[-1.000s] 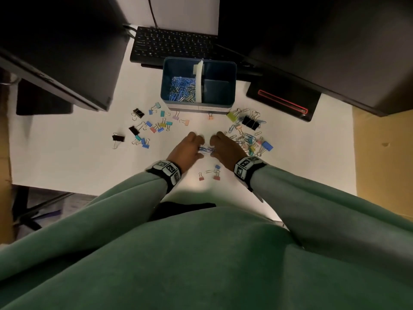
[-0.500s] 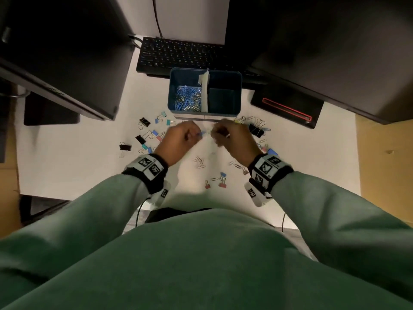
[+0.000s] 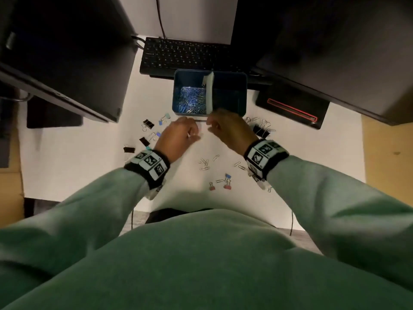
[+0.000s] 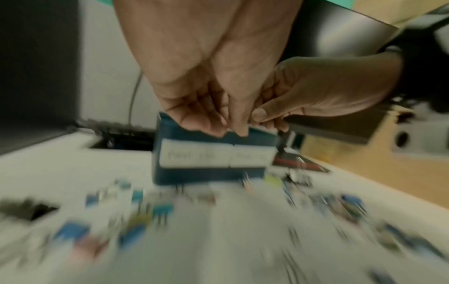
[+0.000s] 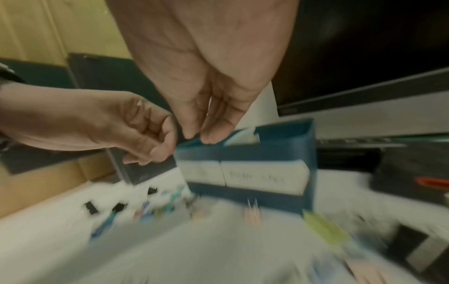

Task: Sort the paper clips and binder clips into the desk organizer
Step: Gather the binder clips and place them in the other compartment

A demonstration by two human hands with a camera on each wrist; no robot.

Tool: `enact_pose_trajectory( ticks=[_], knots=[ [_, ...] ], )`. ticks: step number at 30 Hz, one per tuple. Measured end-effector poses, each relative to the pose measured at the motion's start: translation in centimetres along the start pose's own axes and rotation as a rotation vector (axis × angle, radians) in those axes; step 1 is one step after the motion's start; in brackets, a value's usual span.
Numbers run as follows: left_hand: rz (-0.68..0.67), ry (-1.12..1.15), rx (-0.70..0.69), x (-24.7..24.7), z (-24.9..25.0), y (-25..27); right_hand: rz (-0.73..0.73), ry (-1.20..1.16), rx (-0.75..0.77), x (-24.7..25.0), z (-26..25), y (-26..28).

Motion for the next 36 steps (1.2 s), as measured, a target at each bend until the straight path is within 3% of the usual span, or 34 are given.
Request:
enact_pose_trajectory(
  ticks=[2, 4, 8, 13, 15, 18, 19, 20, 23, 27, 32, 36],
  knots=[
    [-0.214, -0.073, 0.044, -5.6, -1.2, 2.0, -0.204, 0.087, -0.030, -4.9, 2.1, 2.7],
    [-0.318, -0.146, 0.082, -9.1, -2.4, 2.9, -0.323, 0.160, -0.027, -8.7, 3.4, 4.1],
    [-0.285, -0.312, 0.012, -10.2, -1.6, 2.5, -0.365, 0.271, -0.002, -10.9, 3.3, 4.3],
    [-0.264, -0.259, -0.032, -10.1, -1.5, 2.2, -0.352, 0.231, -0.038, -9.9, 5.1, 4.6],
    [-0.249, -0.177, -0.038, -9.9, -2.0, 2.4, -0.283, 0.064, -0.143, -7.8, 6.5, 5.2],
    [-0.188, 0.087, -0.028, -8.4, -2.2, 3.3, -0.080, -0.605, -0.447, -5.2, 11.0, 8.0],
    [-0.172, 0.169, 0.005, -7.9, -2.5, 3.6, -0.017, -0.772, -0.522, -4.8, 12.2, 9.2],
    [-0.167, 0.245, 0.050, -7.6, -2.8, 3.9, 0.011, -0.796, -0.552, -4.4, 13.0, 10.0],
    [-0.199, 0.361, 0.129, -7.9, -3.6, 4.4, -0.200, -0.231, -0.409, -4.5, 12.6, 10.7],
    [-0.175, 0.179, 0.097, -8.6, -3.7, 3.9, -0.227, 0.065, -0.198, -6.0, 10.2, 11.4],
    [-0.251, -0.144, 0.089, -11.6, -3.1, 3.2, -0.260, 0.246, -0.204, -8.7, 9.6, 10.4],
    [-0.219, -0.234, 0.030, -12.5, -2.0, 3.2, -0.232, 0.172, -0.232, -8.0, 9.5, 9.6]
  ],
)
Point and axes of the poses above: each hand's wrist, its own y-axis away from the middle knuckle, its own x-axis out of the back of the hand, z = x × y, the point moved 10 cm from there along -y, towards the middle knuckle, and after that the axes turned 8 degrees about -z, right-handed, at the moved point
